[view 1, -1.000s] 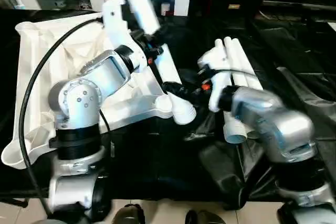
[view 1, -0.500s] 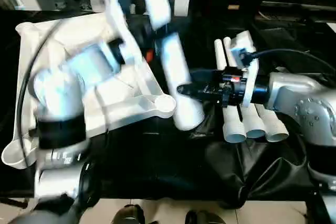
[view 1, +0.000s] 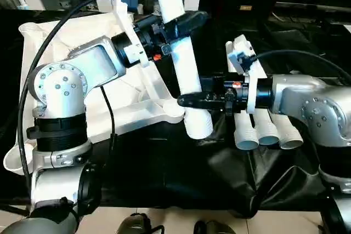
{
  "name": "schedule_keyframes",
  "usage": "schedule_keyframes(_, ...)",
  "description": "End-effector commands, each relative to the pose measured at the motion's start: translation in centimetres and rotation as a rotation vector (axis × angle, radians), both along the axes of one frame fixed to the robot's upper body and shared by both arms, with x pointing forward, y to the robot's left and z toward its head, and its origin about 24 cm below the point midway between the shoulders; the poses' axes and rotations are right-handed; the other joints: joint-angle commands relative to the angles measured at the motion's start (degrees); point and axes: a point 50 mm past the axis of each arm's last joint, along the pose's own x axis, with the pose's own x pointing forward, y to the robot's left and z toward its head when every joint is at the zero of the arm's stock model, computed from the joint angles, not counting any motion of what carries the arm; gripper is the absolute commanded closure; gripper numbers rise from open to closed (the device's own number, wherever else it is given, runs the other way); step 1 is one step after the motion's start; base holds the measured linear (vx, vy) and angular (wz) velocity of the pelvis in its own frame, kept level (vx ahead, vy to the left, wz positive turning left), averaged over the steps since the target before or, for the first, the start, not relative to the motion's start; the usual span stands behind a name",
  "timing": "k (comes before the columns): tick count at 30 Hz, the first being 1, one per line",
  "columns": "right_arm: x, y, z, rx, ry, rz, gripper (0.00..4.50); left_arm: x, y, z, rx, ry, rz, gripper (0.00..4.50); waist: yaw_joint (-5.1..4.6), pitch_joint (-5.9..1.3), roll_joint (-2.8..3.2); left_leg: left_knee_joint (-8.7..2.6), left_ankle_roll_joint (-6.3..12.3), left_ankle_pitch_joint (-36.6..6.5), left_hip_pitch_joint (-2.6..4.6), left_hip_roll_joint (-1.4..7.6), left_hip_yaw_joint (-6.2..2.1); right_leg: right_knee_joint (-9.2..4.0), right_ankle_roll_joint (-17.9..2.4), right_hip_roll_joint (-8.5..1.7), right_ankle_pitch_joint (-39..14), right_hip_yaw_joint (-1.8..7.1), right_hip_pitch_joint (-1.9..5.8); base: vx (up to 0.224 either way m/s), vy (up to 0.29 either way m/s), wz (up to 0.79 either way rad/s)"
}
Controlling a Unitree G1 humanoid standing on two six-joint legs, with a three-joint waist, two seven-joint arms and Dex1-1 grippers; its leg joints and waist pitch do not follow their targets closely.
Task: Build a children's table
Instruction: Pick table leg
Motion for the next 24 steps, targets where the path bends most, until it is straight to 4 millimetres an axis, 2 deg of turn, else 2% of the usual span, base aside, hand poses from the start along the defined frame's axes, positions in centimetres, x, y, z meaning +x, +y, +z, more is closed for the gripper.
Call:
schedule_keyframes(1, -0.2, 0.0, 0.1, -0.011, 0.003, 0.017, 1.51, -0.3, -0.4, 0.6, 0.013, -0.038, -0.030, 2.74, 0.21, -5.09, -0.42, -3.13, 4.49, -0.1, 1.50, 3.94, -1.43, -3.38, -15.1, -5.13, 0.4, 3.14, 3.63, 0.000, 0.000, 0.00)
schedule_keyframes(11, -0.5, 0.5, -0.7, -0.027, 0.054, 0.054, 1.51, -1.2, -1.4, 0.6, 0.044, -0.074, -0.098, 2.74, 0.15, -4.95, -0.49, -3.19, 4.14, -0.6, 1.47, 4.03, -1.42, -3.45, -15.2, -5.22, -0.4, 3.21, 3.61, 0.000, 0.000, 0.00)
schedule_keyframes(22, -0.7, 0.6, -0.8, -0.030, 0.075, 0.087, 1.51, -1.3, -1.6, 0.4, 0.062, -0.088, -0.116, 2.74, 0.14, -5.03, -0.58, -3.15, 4.14, -0.3, 1.40, 3.96, -1.39, -3.42, -15.0, -5.15, -0.1, 3.19, 3.65, 0.000, 0.000, 0.00)
schedule_keyframes(24, -0.8, 0.6, -0.8, -0.031, 0.079, 0.091, 1.68, -1.3, -1.6, 0.4, 0.061, -0.088, -0.115, 2.74, 0.14, -5.00, -0.56, -3.17, 4.22, -0.3, 1.43, 3.98, -1.39, -3.43, -15.1, -5.16, 0.0, 3.20, 3.61, 0.000, 0.000, 0.00)
